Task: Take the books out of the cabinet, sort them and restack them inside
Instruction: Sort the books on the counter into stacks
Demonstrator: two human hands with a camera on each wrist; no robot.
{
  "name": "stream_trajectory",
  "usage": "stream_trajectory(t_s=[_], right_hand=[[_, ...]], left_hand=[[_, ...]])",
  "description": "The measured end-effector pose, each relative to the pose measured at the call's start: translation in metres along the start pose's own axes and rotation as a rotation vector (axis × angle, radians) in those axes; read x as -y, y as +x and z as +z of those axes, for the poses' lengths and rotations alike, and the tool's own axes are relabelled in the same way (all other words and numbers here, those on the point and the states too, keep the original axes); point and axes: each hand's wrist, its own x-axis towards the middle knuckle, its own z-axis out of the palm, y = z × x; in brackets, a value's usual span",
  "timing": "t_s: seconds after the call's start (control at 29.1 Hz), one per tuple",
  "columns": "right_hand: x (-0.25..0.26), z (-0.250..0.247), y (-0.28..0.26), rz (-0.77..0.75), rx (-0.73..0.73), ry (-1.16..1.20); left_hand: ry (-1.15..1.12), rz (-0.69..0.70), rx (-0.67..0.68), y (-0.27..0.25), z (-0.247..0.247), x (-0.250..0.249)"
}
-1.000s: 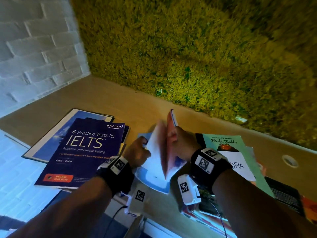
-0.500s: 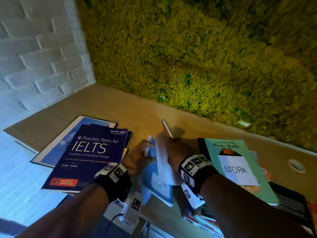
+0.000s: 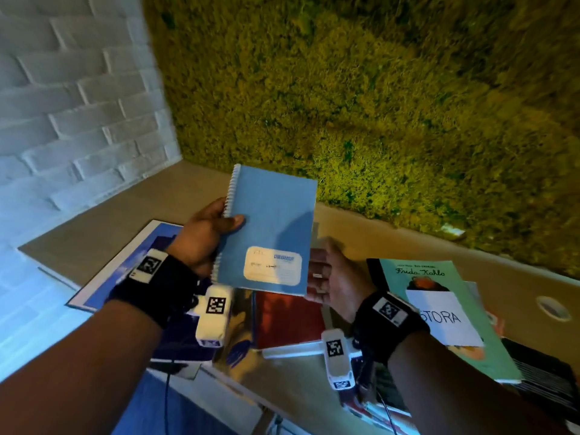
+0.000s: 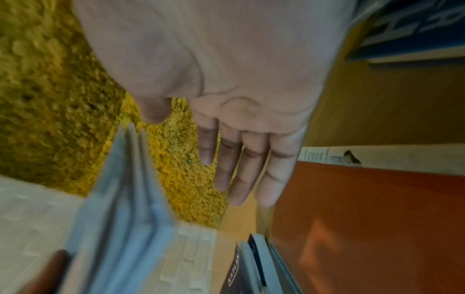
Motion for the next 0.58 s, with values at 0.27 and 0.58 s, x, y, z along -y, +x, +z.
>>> stream_trajectory(t_s=[0.27,0.58], right_hand=[[0.011,-0.025,-0.022,-0.168,-0.074,-0.078],[0.012,-0.041,-0.015,-0.173,-0.349,-0.197]], left_hand=[[-0.016,-0.037,-0.056,0.011,0.032,0.051],[0.654,-0.147,-0.140,0.017,0.048,0.105]])
